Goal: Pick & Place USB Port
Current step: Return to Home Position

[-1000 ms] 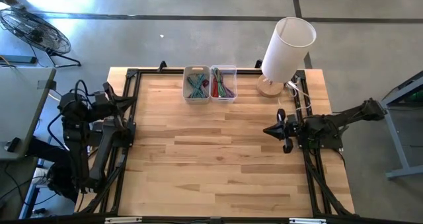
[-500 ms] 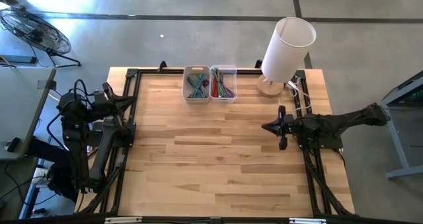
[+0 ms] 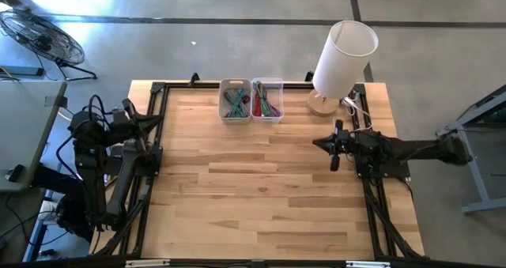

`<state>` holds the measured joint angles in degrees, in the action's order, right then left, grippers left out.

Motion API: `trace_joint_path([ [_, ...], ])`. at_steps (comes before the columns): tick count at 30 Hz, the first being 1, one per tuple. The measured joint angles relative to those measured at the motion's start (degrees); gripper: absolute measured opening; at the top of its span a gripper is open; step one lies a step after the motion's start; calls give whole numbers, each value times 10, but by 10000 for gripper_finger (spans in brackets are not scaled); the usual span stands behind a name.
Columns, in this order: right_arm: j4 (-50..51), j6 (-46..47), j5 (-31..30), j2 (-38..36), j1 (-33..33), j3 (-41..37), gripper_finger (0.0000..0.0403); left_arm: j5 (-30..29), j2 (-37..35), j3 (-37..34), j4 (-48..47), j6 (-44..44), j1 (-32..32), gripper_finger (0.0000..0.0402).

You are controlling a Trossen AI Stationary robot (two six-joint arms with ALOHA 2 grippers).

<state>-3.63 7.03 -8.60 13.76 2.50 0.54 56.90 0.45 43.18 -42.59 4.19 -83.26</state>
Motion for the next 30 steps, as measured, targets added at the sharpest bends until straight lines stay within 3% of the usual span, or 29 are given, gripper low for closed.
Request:
trace_joint_path([
  [19,7,30,3,0,28,0,0,66,0,0,1,80,0,0],
  [30,8,30,2,0,28,0,1,56,0,0,13,46,25,0],
])
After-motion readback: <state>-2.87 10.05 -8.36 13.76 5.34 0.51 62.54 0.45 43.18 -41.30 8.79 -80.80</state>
